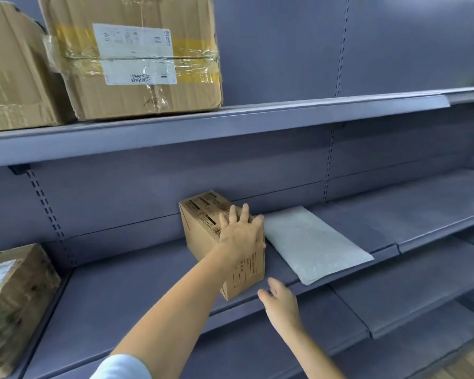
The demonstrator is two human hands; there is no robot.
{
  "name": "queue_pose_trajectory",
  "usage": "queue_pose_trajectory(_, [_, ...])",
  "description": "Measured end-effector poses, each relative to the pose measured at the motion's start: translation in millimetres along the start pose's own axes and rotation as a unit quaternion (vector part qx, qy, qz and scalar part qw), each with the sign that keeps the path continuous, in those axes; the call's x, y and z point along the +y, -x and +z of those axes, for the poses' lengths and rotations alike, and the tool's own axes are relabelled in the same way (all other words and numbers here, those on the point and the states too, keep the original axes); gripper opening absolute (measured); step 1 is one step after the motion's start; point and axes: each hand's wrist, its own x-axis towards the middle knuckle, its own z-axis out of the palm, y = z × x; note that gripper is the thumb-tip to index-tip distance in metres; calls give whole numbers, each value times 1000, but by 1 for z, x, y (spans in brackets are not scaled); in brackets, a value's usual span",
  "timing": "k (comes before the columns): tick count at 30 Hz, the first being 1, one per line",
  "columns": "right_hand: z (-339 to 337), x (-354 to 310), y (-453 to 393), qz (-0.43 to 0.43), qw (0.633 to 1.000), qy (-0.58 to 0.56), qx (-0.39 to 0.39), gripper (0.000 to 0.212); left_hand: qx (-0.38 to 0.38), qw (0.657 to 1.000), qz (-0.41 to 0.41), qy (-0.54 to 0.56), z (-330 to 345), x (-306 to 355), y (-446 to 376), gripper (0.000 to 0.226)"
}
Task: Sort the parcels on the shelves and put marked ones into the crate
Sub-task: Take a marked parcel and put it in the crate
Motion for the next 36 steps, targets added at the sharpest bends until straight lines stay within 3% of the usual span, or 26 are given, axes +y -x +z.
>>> queue_pose_trajectory(5, [5,1,-4,-5,1000,-17,8,15,13,999,1,43,2,-19,4,57])
queue_pose_trajectory(8, [13,-4,-7,-6,997,-69,46,32,89,987,-19,131,8,-42,29,52])
queue_pose_trajectory(10, [24,-10,-11,-6,990,-132,59,22,151,968,-38,199,17,-61,53,50])
queue_pose_trajectory(14, [53,-35,-22,53,947,-316,-7,26,228,904,-65,356,35,-90,107,37])
queue_pose_trajectory(16, [68,-47,-23,75,935,-347,-24,33,243,880,-96,397,40,-97,127,32])
queue_pose_trajectory(21, [101,-65,-10,62,957,-284,5,43,292,780,-237,501,48,-111,162,12])
queue_pose_trajectory(26, [120,-72,16,16,976,-215,43,42,344,694,-327,541,58,-115,201,16])
queue_pose_trajectory(31, [136,-64,42,-24,979,-197,52,33,354,630,-355,593,79,-115,231,19])
queue_pose_trajectory(36, [138,-61,49,-37,973,-225,46,28,348,598,-338,638,79,-114,240,21])
